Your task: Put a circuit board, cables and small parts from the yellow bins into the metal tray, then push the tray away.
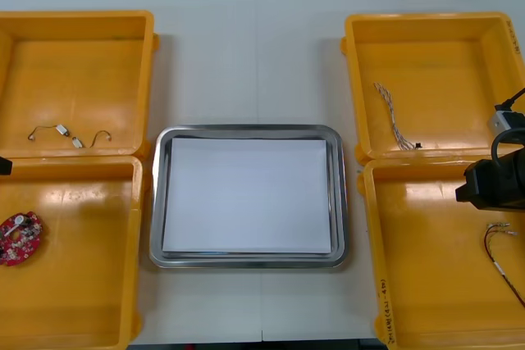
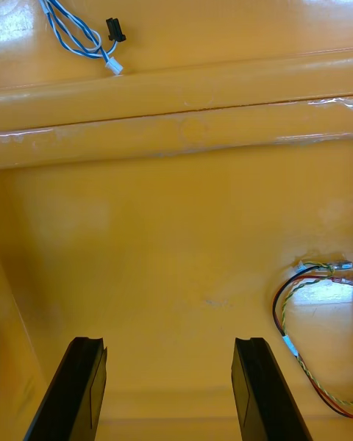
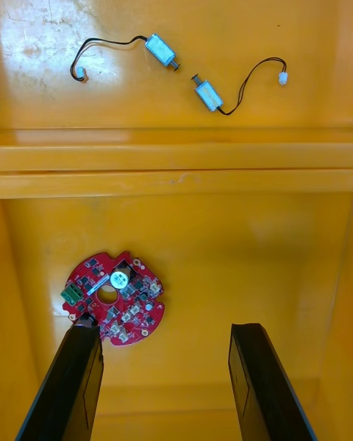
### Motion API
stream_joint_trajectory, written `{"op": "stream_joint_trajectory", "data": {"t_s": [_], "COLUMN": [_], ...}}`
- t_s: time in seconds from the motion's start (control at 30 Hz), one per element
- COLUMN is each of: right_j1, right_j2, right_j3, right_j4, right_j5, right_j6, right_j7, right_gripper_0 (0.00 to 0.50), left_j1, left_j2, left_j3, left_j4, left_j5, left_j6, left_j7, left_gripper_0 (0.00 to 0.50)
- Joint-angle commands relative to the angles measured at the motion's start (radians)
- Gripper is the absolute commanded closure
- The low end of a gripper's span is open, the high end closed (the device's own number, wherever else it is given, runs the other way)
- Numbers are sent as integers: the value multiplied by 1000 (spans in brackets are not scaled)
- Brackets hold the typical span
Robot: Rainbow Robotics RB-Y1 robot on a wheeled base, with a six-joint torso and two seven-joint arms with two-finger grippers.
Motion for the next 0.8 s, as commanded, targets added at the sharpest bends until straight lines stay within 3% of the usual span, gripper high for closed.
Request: {"op": "stream_joint_trajectory", "data": {"t_s": [0.03,0.8], "right_j1": [11,11], "right_j2": [-41,-41], "right_j3": [-1,-1], "right_j4": [-31,-31], "right_j5": [8,8], "right_j6": [5,5], "right_j7": [-15,-15], "right_gripper_0": [0,0], "left_j1": [-11,-11], "left_j2": [46,46], "left_j3": [0,0], "left_j4": [-31,-31], "left_j5": [0,0], "left_j6": [8,8], "left_j7": [15,15], "left_gripper_0": [0,0]}}
